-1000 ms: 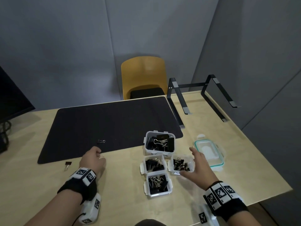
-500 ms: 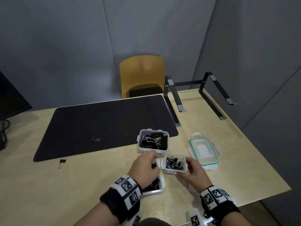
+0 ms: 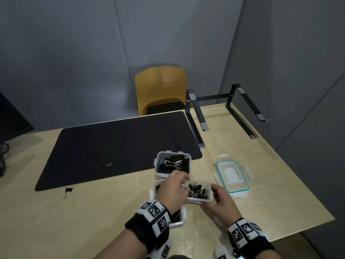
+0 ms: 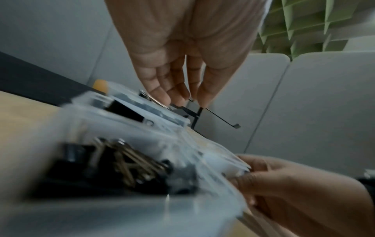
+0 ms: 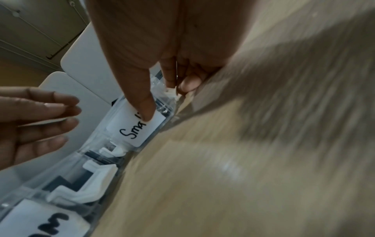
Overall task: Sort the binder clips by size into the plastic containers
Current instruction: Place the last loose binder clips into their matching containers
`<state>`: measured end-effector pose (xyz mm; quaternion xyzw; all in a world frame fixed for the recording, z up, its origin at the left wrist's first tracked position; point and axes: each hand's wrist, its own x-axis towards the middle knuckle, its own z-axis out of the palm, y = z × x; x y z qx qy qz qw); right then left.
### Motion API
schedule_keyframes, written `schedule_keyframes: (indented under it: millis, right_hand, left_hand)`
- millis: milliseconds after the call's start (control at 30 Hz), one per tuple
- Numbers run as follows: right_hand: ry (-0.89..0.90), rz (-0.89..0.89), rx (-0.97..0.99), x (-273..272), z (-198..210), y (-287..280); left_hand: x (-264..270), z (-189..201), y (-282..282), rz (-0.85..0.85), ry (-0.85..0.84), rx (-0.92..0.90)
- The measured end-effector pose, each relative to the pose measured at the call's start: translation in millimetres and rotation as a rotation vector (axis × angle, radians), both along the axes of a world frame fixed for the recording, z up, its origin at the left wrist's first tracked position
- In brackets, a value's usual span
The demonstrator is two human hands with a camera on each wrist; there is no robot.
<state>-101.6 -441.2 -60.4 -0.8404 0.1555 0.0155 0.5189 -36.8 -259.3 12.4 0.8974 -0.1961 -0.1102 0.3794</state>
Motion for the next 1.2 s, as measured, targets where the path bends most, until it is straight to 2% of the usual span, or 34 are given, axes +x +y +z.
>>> schedule_keyframes:
  millis: [167,367,533,733,900,1033,1200]
  right_hand:
    - [-0.011,0.009,-0.001,-1.0,-3.3,0.8]
    - [-0.059,0.013,0.056,-0.7,-1.1,0.6]
    - [-0.073,0.001,0.076,-0.3,-4.4,0.1]
    - [-0.049,-0.012,0.056,-0.6,-2.3,0.4]
    - [-0.052,-0.022,0.062,-0.6,2.0,2.3]
    - [-0.053,-0.035,0.066,-1.5,3.0,3.3]
    - [-0.027,-0.033,0.062,-1.5,3.4,3.2]
  left_hand:
    - [23.4,4.6,50.5,0.271,-0.005,0.01]
    - [88.3,-31.1,133.6,0.571,0.051,0.217]
    - [112.3,-46.4,159.0,0.719,0.043,0.359]
    - [131.9,-56.3,166.4,0.615,0.058,0.484]
    - [130.6,-51.3,167.4,0.596,0.105,0.502]
    - [116.2,-40.4,158.6,0.58,0.087,0.401]
    - [77.5,-16.1,122.4,0.521,0.022,0.192]
